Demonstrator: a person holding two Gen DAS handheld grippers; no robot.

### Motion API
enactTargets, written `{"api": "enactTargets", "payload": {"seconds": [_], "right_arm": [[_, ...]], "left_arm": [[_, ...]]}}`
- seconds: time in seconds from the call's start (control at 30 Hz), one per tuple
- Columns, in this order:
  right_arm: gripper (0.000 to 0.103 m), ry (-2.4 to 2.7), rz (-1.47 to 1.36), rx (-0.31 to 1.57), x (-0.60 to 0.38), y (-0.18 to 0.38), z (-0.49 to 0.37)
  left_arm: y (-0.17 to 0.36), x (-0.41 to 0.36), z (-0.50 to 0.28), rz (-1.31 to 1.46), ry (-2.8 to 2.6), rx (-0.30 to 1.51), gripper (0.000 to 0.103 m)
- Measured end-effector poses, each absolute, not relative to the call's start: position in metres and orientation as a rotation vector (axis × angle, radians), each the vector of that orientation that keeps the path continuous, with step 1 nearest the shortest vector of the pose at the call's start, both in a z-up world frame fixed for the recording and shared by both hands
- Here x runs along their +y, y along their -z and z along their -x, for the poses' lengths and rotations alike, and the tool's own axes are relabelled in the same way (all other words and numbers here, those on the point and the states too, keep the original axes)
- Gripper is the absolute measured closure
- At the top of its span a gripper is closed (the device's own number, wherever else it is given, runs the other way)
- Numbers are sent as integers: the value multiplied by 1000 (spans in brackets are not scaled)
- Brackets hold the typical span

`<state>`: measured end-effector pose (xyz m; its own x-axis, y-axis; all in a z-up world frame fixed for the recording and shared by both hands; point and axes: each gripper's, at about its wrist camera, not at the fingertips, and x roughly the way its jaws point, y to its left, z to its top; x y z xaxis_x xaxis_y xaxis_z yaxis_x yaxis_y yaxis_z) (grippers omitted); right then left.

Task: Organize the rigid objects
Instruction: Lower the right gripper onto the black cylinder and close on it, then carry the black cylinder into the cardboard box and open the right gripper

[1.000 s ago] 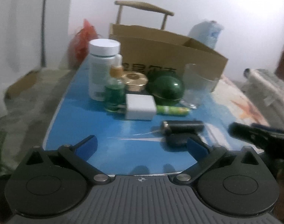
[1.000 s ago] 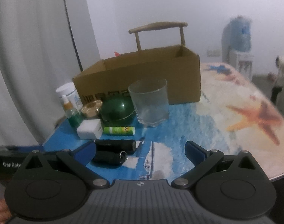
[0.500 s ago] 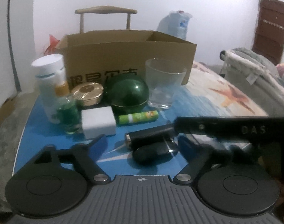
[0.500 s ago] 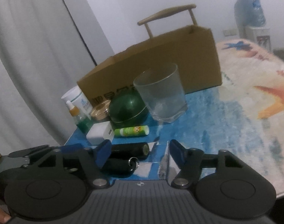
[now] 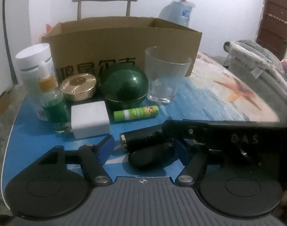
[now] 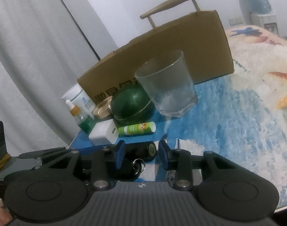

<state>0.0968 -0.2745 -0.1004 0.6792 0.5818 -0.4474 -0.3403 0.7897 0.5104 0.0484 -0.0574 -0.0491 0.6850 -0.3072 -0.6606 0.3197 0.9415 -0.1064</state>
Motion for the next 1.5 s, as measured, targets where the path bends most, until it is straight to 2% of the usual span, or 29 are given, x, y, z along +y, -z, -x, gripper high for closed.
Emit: {"api": "enactTargets", "payload": {"seconds": [0.3,0.43,0.73,0.93,1.1,1.5], "right_arm": [[72,-536,-415,631,-272,103,-101],[72,-537,-423,639,-272,102,-104],[70,-526,-432,643,-274,103,-107],[70,-533,-438,639,-273,105,-110],[70,-544,-440,632,-272,106,-111],[70,-530,-387,571,-271,94,-100]], "left_arm": [[51,-62,-54,-16,339,739,41],[51,-61,-55,-9,338,739,40],[52,-60,-56,-9,327,731,29],[53,-63,-60,-16,322,729,29],[54,-66,-61,-27,320,723,34],[48,-75,-52,-67,305,659,34]]}}
